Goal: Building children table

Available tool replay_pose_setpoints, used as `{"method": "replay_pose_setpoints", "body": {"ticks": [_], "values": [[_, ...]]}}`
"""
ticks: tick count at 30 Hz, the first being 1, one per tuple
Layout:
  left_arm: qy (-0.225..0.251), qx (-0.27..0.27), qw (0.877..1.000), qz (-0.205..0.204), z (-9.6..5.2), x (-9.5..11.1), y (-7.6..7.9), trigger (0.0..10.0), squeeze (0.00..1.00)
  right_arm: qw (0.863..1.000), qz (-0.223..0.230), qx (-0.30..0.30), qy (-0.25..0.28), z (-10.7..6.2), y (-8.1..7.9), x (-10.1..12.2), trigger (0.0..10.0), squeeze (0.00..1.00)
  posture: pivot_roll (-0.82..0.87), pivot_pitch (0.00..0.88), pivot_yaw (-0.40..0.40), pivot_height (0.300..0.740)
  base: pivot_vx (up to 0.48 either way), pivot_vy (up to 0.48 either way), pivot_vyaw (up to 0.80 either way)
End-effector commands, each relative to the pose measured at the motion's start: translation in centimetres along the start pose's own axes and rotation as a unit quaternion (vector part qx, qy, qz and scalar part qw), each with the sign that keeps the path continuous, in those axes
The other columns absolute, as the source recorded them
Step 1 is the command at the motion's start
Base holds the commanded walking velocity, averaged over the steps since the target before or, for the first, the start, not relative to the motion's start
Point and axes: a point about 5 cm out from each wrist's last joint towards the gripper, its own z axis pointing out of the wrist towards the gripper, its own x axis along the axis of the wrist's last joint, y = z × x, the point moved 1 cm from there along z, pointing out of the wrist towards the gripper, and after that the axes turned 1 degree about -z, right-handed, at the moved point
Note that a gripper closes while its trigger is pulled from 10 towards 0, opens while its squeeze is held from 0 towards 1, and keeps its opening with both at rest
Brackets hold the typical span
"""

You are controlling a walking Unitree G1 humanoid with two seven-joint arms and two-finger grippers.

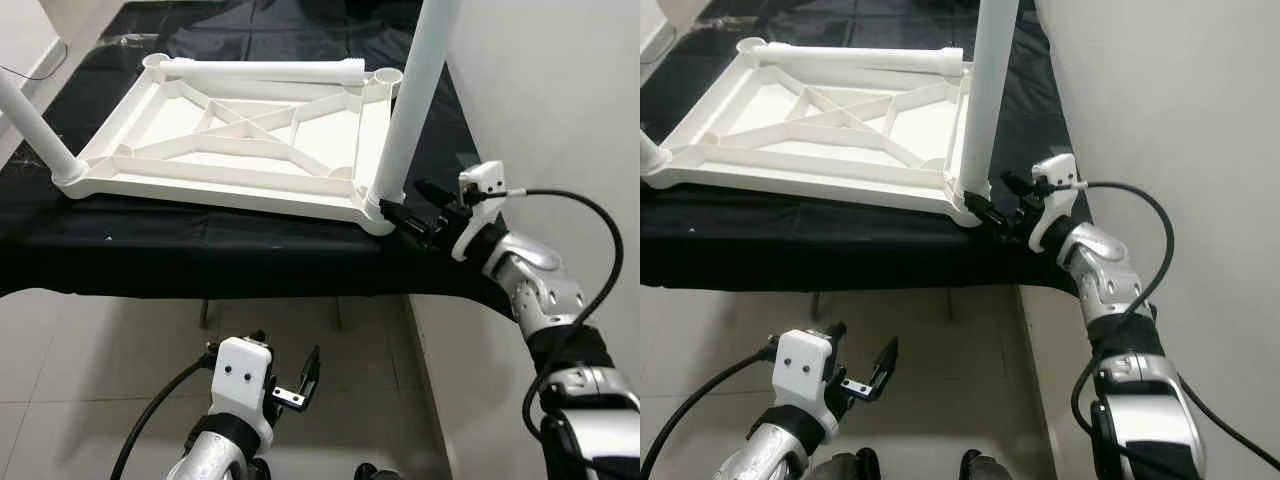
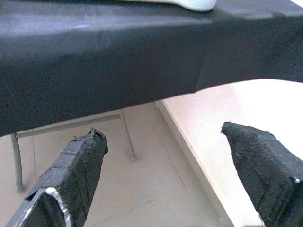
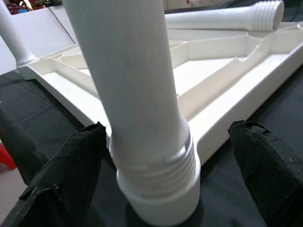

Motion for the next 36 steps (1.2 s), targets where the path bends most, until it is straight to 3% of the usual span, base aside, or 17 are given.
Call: {"method": "replay_pose_setpoints", "body": {"ticks": [1,20,36], "values": [[-0.016,0.002,1.000,0.002,-0.4,-0.5,0.1,10.0,0.00,1.000,-0.004,0.012,-0.002,0.2,-0.2,-0.3,10.0,0.00,0.11,0.331,-0.020,0.740,0.000,0.000,0.00],[-0.023,-0.005,1.000,0.009,-0.2,-0.8,0.3,10.0,0.00,0.996,-0.033,0.066,0.044,3.2,-0.6,3.1,10.0,0.00,0.11,0.298,-0.030,0.740,0.000,0.000,0.00],[-0.021,-0.003,1.000,0.008,-0.2,-0.6,0.4,10.0,0.00,0.993,-0.027,0.109,0.037,4.9,-1.4,4.1,10.0,0.00,0.12,0.304,-0.043,0.740,0.000,0.000,0.00]]}}
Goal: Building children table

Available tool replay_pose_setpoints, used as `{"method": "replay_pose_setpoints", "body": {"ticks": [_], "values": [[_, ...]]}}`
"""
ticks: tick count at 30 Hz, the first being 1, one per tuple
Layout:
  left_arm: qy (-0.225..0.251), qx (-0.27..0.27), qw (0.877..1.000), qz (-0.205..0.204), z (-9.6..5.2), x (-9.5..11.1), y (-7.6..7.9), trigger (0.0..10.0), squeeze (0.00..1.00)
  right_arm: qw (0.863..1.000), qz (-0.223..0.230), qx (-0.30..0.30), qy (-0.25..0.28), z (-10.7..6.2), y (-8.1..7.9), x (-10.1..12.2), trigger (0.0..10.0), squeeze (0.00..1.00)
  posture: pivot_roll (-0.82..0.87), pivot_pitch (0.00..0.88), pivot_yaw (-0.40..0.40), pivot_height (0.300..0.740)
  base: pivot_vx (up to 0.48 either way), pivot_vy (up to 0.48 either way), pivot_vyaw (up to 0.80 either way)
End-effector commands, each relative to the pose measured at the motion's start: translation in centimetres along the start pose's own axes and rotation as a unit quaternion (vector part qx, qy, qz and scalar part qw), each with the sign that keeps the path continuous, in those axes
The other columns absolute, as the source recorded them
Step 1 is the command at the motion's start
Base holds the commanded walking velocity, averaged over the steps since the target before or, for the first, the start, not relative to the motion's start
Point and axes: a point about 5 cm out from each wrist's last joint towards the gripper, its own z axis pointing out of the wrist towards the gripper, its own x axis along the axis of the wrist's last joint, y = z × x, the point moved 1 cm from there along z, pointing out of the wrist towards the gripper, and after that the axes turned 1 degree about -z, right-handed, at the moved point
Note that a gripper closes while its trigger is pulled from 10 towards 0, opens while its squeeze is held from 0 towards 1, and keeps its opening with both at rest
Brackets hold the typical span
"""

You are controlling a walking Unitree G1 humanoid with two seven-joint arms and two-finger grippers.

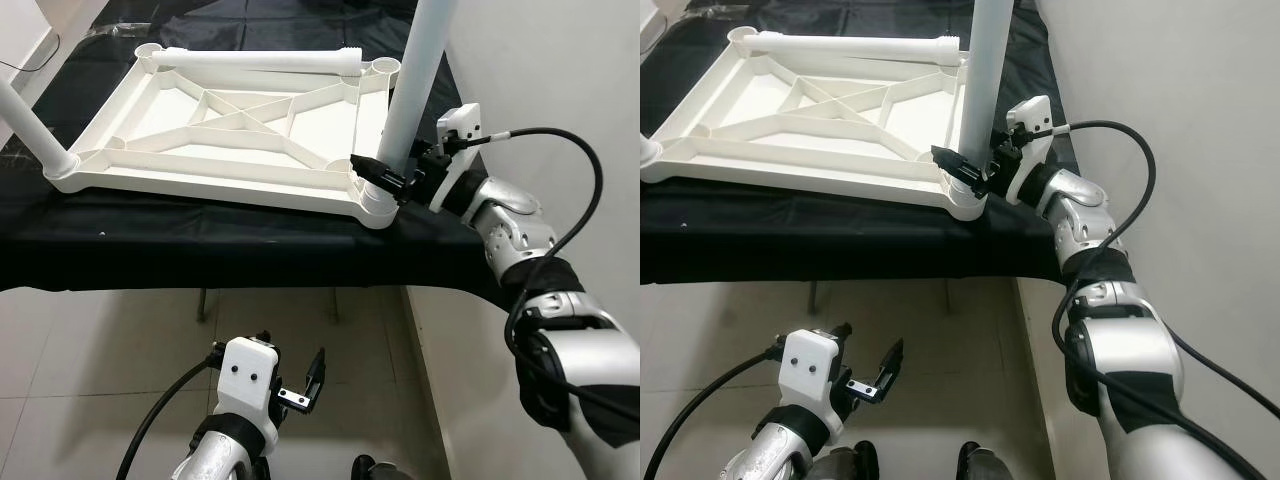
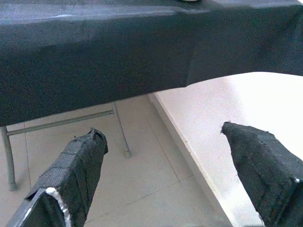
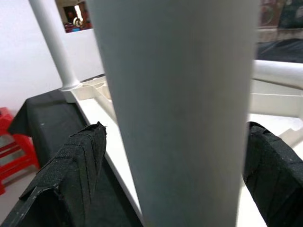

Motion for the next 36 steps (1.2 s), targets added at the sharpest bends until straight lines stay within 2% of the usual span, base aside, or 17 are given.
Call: {"method": "replay_pose_setpoints", "body": {"ticks": [1,21,22,23,36], "values": [[-0.018,0.004,1.000,0.006,-0.34,-0.61,-0.04,10.0,0.00,1.000,-0.004,0.011,-0.007,0.32,-0.25,-0.18,10.0,0.00,0.12,0.304,-0.043,0.740,0.000,0.000,0.00],[-0.020,0.004,1.000,0.006,-0.37,-0.63,-0.04,10.0,0.00,1.000,-0.006,0.013,-0.006,0.65,0.05,0.51,10.0,0.00,0.12,0.308,-0.044,0.740,0.000,0.000,0.00],[-0.020,0.004,1.000,0.006,-0.36,-0.63,-0.02,10.0,0.00,1.000,-0.006,0.014,-0.005,0.70,0.02,0.53,3.2,0.00,0.12,0.309,-0.045,0.740,0.000,0.000,0.00],[-0.020,0.004,1.000,0.006,-0.35,-0.64,-0.02,10.0,0.00,1.000,-0.004,0.013,-0.003,0.77,0.00,0.54,0.0,0.00,0.12,0.309,-0.045,0.740,0.000,0.000,0.00],[-0.020,0.003,1.000,0.007,-0.18,-0.67,-0.06,10.0,0.00,1.000,0.001,-0.003,0.002,1.22,-0.36,-0.16,0.0,0.00,0.11,0.304,-0.046,0.740,0.000,0.000,0.00]]}}
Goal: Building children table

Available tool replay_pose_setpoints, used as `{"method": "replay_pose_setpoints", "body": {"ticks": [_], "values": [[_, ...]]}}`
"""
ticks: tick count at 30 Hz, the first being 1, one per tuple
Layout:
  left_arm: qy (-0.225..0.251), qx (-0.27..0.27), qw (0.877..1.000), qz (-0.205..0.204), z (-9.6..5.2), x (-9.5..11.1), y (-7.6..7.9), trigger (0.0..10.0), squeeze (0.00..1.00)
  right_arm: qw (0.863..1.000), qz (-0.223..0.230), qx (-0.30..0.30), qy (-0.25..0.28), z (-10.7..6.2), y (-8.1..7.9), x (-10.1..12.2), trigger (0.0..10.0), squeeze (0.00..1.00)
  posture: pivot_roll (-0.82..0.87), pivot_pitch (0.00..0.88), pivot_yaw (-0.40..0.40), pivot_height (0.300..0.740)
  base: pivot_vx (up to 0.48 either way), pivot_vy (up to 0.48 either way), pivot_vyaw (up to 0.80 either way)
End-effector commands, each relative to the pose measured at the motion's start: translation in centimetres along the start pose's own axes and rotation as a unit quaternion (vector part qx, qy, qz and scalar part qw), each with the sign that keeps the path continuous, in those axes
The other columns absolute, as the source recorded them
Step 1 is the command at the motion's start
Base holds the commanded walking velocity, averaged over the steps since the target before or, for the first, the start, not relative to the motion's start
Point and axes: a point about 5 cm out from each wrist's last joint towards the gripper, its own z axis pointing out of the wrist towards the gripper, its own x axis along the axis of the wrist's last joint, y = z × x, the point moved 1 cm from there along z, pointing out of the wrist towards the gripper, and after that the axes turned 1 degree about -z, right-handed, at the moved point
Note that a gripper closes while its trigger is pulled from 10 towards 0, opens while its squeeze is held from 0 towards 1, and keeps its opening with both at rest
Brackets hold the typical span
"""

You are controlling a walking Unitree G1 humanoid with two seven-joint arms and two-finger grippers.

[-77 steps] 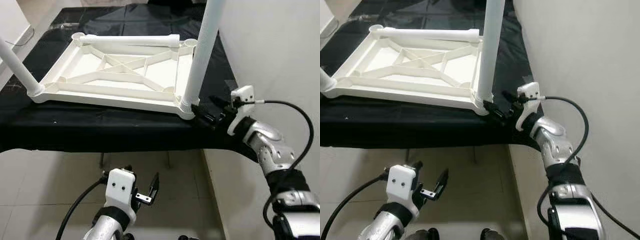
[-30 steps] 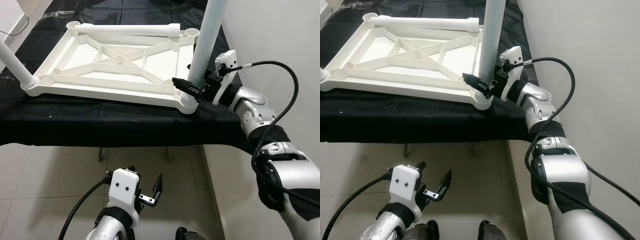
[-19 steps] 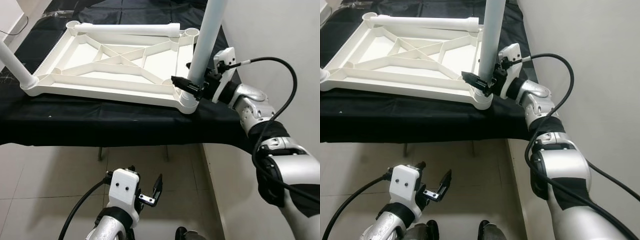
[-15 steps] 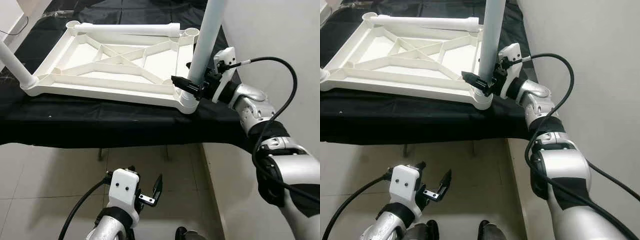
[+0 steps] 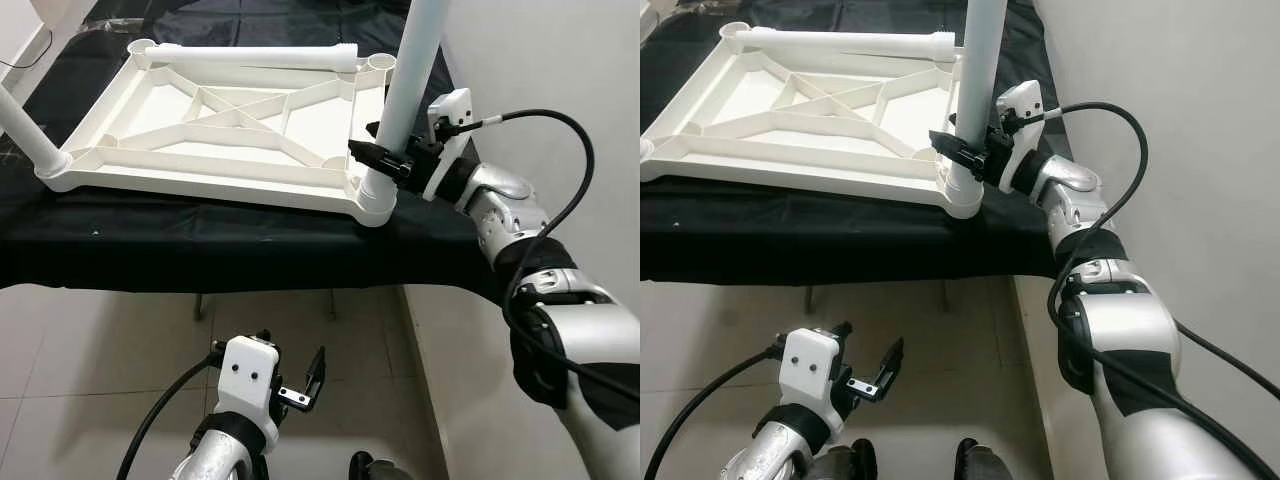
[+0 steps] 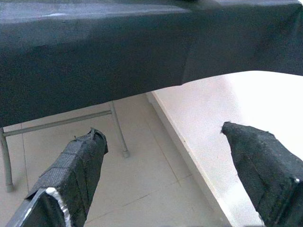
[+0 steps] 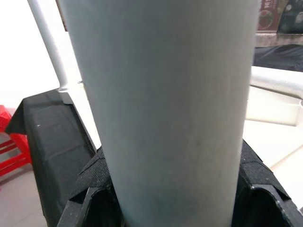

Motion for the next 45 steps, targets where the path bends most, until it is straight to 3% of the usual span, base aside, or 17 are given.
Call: {"method": "replay_pose_setpoints", "body": {"ticks": [1,10,13,14,16,17,18,19,20,22,29,36,37,38,43,44,45], "values": [[-0.022,0.004,1.000,0.005,-0.3,-0.8,0.0,10.0,0.00,1.000,0.011,-0.010,-0.004,0.1,-0.4,-1.0,0.0,0.00,0.11,0.304,-0.046,0.740,0.000,0.000,0.00],[-0.021,0.004,1.000,0.005,-0.2,-0.8,0.0,10.0,0.00,0.991,0.029,-0.121,-0.043,0.3,-0.7,-4.1,0.0,0.00,0.11,0.302,-0.046,0.740,0.000,0.000,0.00],[-0.021,0.004,1.000,0.005,-0.1,-0.8,0.0,10.0,0.00,0.972,0.038,-0.222,-0.067,-0.2,-0.1,-5.5,0.0,0.00,0.11,0.301,-0.045,0.740,0.000,0.000,0.00],[-0.021,0.004,1.000,0.005,-0.1,-0.8,0.0,10.0,0.00,0.972,0.038,-0.222,-0.067,-0.2,-0.1,-5.5,0.0,0.00,0.11,0.301,-0.045,0.740,0.000,0.000,0.00],[-0.021,0.003,1.000,0.005,-0.1,-0.8,-0.1,10.0,0.00,0.917,0.063,-0.384,-0.088,-1.7,0.8,-7.0,0.0,0.00,0.10,0.296,-0.043,0.740,0.000,0.000,0.00],[-0.021,0.003,1.000,0.005,-0.1,-0.8,-0.1,10.0,0.00,0.917,0.063,-0.384,-0.088,-1.7,0.8,-7.0,0.0,0.00,0.10,0.296,-0.043,0.740,0.000,0.000,0.00],[-0.021,0.002,1.000,0.006,0.0,-0.8,-0.1,10.0,0.00,0.882,0.074,-0.458,-0.087,-2.2,0.7,-7.4,0.0,0.00,0.10,0.298,-0.042,0.740,0.000,0.000,0.00],[-0.021,0.002,1.000,0.006,0.0,-0.8,-0.1,10.0,0.00,0.882,0.074,-0.458,-0.087,-2.2,0.7,-7.4,0.0,0.00,0.10,0.298,-0.042,0.740,0.000,0.000,0.00],[-0.021,0.002,1.000,0.006,0.0,-0.9,-0.2,10.0,0.00,0.850,0.091,-0.513,-0.083,-2.2,0.1,-7.6,0.0,0.00,0.10,0.297,-0.040,0.740,0.000,0.000,0.00],[-0.021,0.002,1.000,0.007,0.0,-0.9,-0.2,10.0,0.00,0.818,0.118,-0.558,-0.075,-1.6,-1.2,-7.6,0.0,0.00,0.10,0.294,-0.039,0.740,0.000,0.000,0.00],[-0.021,0.001,1.000,0.008,0.1,-0.9,-0.1,10.0,0.00,0.797,0.138,-0.585,-0.060,1.5,-4.5,-6.7,0.0,0.00,0.11,0.288,-0.044,0.740,0.000,0.000,0.00],[-0.021,0.002,1.000,0.008,0.1,-1.0,0.0,10.0,0.00,0.806,0.144,-0.571,-0.051,2.9,-5.7,-6.2,0.0,0.00,0.11,0.283,-0.049,0.740,0.000,0.000,0.00],[-0.021,0.002,1.000,0.007,0.1,-1.0,0.0,10.0,0.00,0.820,0.138,-0.554,-0.046,3.2,-5.9,-6.0,10.0,0.00,0.10,0.281,-0.049,0.740,0.000,0.000,0.00],[-0.021,0.002,1.000,0.007,0.1,-1.0,0.0,10.0,0.00,0.835,0.127,-0.534,-0.036,3.3,-6.1,-5.5,10.0,1.00,0.10,0.281,-0.049,0.740,0.000,0.000,0.00],[-0.023,0.002,1.000,0.005,0.0,-1.1,0.0,10.0,0.00,0.860,0.097,-0.502,0.006,2.4,-5.5,-4.2,10.0,0.99,0.10,0.271,-0.047,0.740,0.000,0.000,0.00],[-0.023,0.001,1.000,0.006,0.1,-1.1,0.0,10.0,0.00,0.868,0.099,-0.486,0.021,2.1,-5.2,-3.9,10.0,0.09,0.10,0.271,-0.047,0.740,0.000,0.000,0.00],[-0.023,0.001,1.000,0.006,0.1,-1.1,0.0,10.0,0.00,0.868,0.099,-0.486,0.021,2.1,-5.2,-3.9,10.0,0.09,0.10,0.271,-0.047,0.740,0.000,0.000,0.00]]}}
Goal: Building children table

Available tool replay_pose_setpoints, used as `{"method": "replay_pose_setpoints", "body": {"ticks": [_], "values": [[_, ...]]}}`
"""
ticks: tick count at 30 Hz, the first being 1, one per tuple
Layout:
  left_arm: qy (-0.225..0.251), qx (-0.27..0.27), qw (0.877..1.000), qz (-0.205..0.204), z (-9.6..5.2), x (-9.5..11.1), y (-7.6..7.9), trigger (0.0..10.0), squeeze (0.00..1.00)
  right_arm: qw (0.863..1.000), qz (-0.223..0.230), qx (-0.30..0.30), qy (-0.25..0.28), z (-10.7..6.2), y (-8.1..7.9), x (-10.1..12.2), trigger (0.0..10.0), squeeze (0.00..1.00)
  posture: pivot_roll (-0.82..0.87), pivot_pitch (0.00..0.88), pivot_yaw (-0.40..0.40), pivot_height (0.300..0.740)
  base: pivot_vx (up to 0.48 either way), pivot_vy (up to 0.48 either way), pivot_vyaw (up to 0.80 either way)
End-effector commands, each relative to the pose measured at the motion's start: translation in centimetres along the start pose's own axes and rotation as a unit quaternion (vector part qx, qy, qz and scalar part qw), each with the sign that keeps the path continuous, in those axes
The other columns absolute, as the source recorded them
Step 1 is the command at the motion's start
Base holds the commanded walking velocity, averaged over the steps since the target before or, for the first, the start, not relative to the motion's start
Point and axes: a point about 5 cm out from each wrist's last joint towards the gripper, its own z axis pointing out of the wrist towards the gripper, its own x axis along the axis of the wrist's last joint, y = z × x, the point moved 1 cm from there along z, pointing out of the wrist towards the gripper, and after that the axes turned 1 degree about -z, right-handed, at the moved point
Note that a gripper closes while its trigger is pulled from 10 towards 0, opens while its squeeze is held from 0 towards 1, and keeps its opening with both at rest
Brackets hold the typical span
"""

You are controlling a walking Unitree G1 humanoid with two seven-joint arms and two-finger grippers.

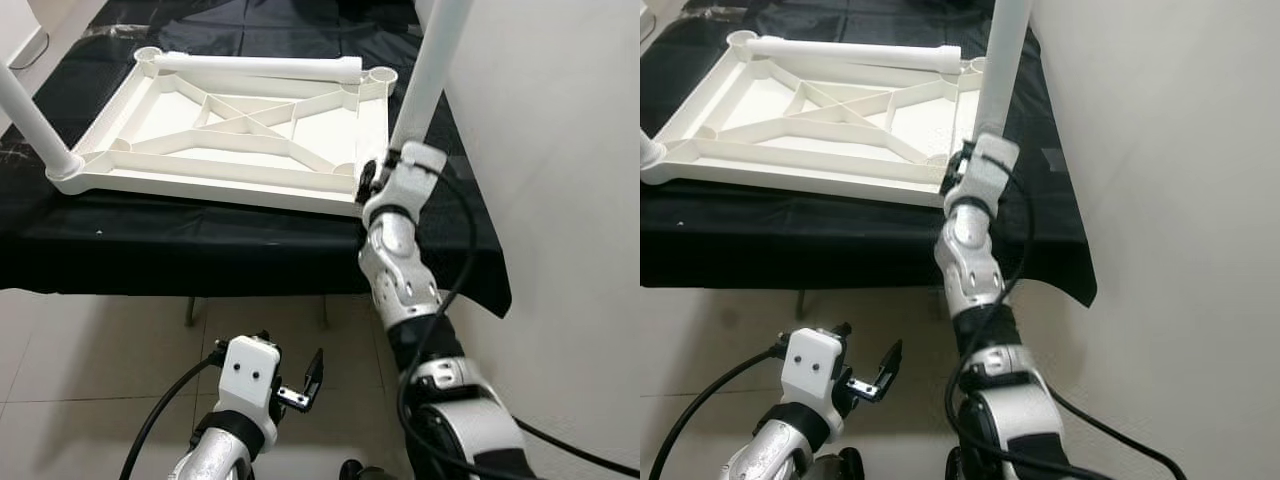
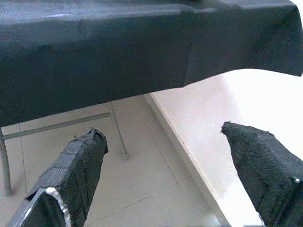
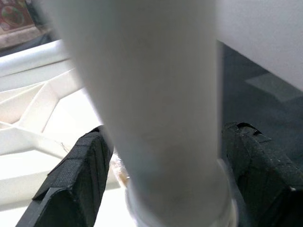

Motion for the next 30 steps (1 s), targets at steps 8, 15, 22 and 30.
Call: {"method": "replay_pose_setpoints", "body": {"ticks": [8,15,22,30], "values": [[-0.015,-0.005,1.000,0.002,-0.1,-0.8,0.1,10.0,0.00,0.967,-0.010,0.246,0.064,0.6,1.3,3.4,10.0,0.00,0.09,0.262,-0.043,0.740,0.000,0.000,0.00],[-0.014,-0.006,1.000,0.003,0.0,-0.8,0.1,10.0,0.00,0.892,-0.007,0.452,-0.023,0.1,1.4,2.8,10.0,0.00,0.09,0.262,-0.046,0.740,0.000,0.000,0.00],[-0.016,-0.015,1.000,0.003,-0.1,-0.8,0.2,10.0,0.00,0.811,-0.007,0.578,-0.090,-0.4,0.4,1.9,10.0,0.00,0.09,0.266,-0.040,0.740,0.000,0.000,0.00],[-0.015,-0.012,1.000,0.007,-0.2,-0.7,0.3,10.0,0.00,0.780,-0.014,0.616,-0.112,0.0,-1.4,1.9,10.0,0.00,0.12,0.279,-0.057,0.740,0.000,0.000,0.00]]}}
